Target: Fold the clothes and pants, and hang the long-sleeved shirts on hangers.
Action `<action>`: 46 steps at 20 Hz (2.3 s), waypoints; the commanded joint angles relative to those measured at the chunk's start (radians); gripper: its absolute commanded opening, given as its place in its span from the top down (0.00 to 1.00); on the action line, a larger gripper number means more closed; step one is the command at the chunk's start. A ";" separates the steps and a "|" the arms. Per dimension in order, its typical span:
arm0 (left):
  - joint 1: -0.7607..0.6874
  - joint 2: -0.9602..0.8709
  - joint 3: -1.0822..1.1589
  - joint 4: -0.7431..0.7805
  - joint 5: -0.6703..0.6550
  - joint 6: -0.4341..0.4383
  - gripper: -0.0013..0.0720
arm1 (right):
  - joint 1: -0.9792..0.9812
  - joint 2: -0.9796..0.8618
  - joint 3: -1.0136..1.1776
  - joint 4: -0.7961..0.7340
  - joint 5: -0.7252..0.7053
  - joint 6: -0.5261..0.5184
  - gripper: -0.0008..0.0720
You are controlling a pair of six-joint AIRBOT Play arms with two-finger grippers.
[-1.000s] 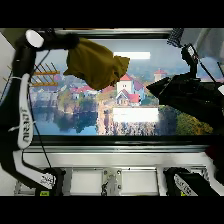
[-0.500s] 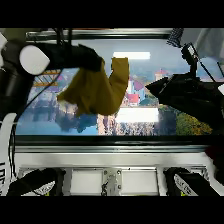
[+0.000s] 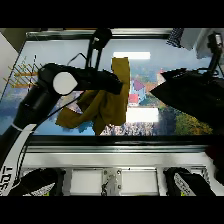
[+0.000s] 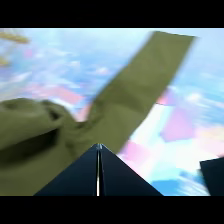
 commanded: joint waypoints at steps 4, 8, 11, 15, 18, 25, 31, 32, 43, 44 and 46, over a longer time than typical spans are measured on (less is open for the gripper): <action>0.055 -0.057 -0.010 -0.061 -0.030 -0.114 0.08 | -0.051 0.040 0.001 -0.407 0.070 0.205 0.97; 0.248 0.107 -0.196 -0.061 -0.162 -0.018 0.08 | -0.049 0.039 -0.038 -0.401 0.124 0.207 0.97; 0.324 0.216 -0.415 -0.061 -0.239 0.031 0.08 | -0.049 0.035 -0.085 -0.370 0.124 0.225 0.97; 0.328 0.274 -0.638 -0.064 -0.205 0.072 0.08 | -0.043 0.024 -0.163 -0.309 0.132 0.224 0.96; 0.290 0.270 -0.726 -0.061 -0.140 0.107 0.06 | -0.009 -0.007 -0.218 -0.309 0.177 0.224 0.62; 0.235 0.237 -0.760 0.017 -0.007 0.141 0.05 | 0.108 -0.090 -0.251 -0.310 0.191 0.216 0.57; 0.278 0.092 -0.693 0.018 -0.010 0.070 0.90 | 0.131 -0.121 -0.251 -0.310 0.191 0.216 0.57; 0.299 0.085 -0.654 0.019 -0.025 0.071 0.97 | 0.131 -0.121 -0.251 -0.310 0.191 0.216 0.57; 0.256 -0.034 0.237 0.018 0.205 0.123 0.97 | 0.129 0.029 -0.246 -0.378 -0.031 0.287 0.57; 0.211 -0.103 0.324 0.018 0.216 0.134 0.97 | 0.129 0.062 -0.246 -0.407 -0.076 0.325 0.57; 0.111 -0.272 0.497 0.017 0.219 0.138 0.97 | 0.129 0.131 -0.246 -0.489 -0.160 0.409 0.58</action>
